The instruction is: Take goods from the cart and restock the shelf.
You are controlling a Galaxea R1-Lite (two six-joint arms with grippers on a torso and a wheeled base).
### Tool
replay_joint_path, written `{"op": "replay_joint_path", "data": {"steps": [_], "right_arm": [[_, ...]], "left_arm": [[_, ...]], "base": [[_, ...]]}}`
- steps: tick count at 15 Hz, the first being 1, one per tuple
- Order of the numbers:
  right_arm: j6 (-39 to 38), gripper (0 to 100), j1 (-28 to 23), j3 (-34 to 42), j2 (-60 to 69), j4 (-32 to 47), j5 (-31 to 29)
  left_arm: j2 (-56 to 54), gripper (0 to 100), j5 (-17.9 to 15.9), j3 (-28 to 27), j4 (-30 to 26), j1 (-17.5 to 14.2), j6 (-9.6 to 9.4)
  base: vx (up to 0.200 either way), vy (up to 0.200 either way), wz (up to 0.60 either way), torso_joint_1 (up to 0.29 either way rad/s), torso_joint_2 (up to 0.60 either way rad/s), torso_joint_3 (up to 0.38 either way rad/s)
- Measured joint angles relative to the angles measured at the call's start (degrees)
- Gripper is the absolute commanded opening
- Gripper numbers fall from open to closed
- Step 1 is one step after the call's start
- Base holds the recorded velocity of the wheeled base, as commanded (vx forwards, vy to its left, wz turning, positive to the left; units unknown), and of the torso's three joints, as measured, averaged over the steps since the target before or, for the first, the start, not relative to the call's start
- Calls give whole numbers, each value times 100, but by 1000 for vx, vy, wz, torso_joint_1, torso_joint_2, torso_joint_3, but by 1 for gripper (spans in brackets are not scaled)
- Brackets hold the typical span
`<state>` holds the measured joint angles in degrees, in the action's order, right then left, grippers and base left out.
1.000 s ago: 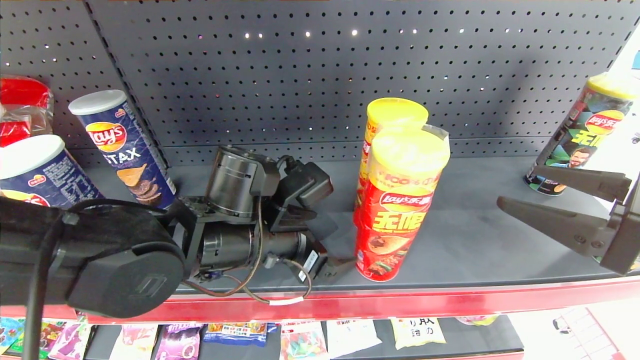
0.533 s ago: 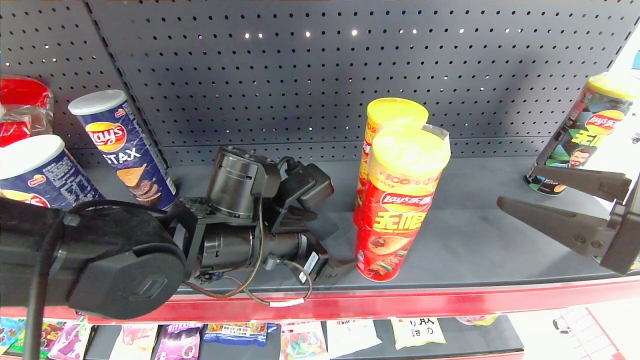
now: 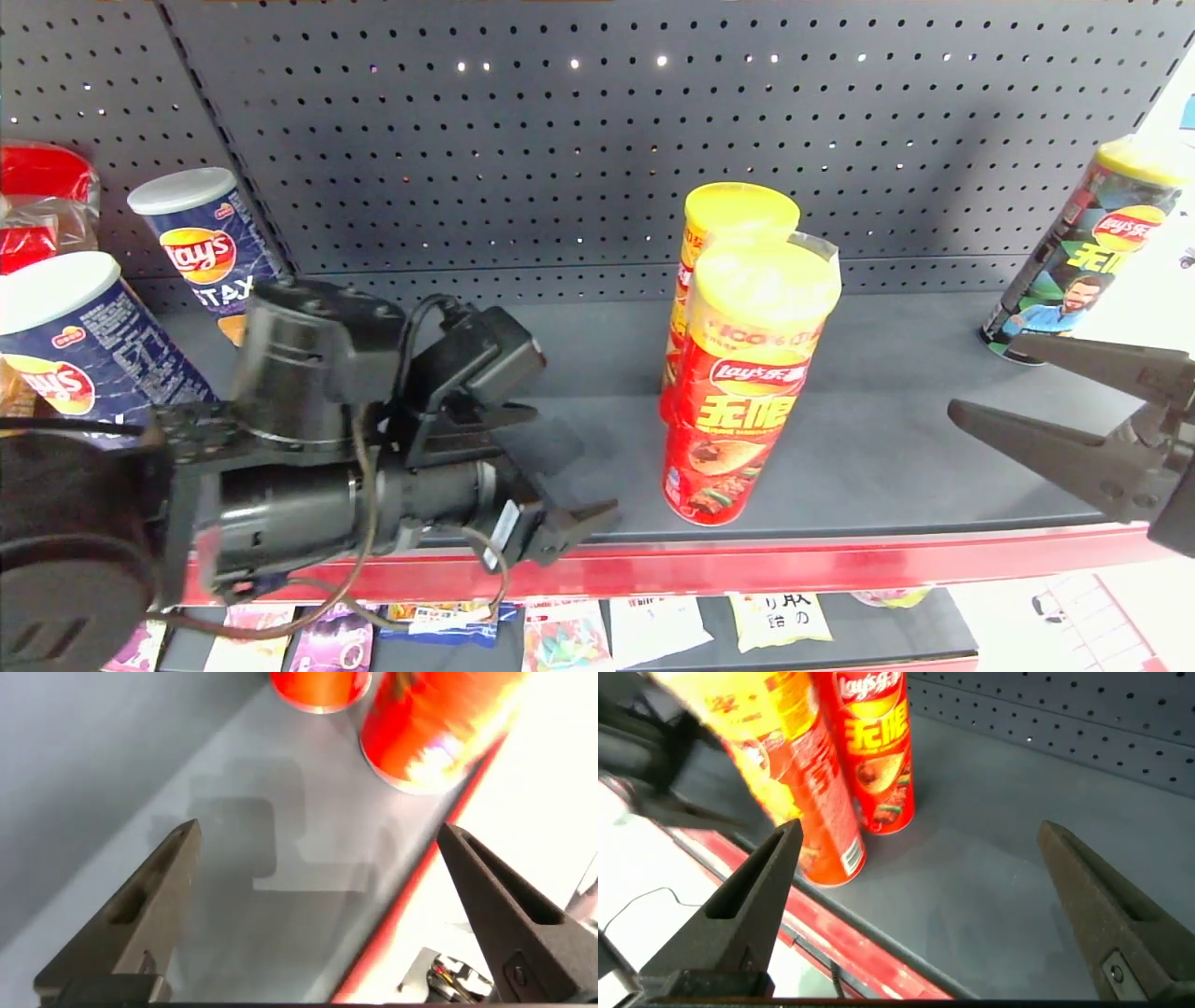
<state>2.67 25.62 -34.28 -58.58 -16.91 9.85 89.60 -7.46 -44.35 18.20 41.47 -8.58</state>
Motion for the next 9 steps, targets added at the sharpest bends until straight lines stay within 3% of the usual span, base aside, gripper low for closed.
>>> {"op": "replay_joint_path", "data": {"steps": [2, 5, 9], "right_arm": [[22, 100, 85, 399, 338, 13, 0], [72, 100, 146, 931, 1139, 583, -17], [78, 100, 146, 829, 2865, 3171, -367]], "left_arm": [[-833, 100, 172, 439, -315, -33, 93], [-2302, 100, 490, 889, -1374, -79, 306], [-4396, 100, 1113, 1108, -3482, -116, 624]], "base": [[0, 0, 0, 0, 0, 0], [0, 0, 0, 0, 0, 0], [0, 0, 0, 0, 0, 0]]}}
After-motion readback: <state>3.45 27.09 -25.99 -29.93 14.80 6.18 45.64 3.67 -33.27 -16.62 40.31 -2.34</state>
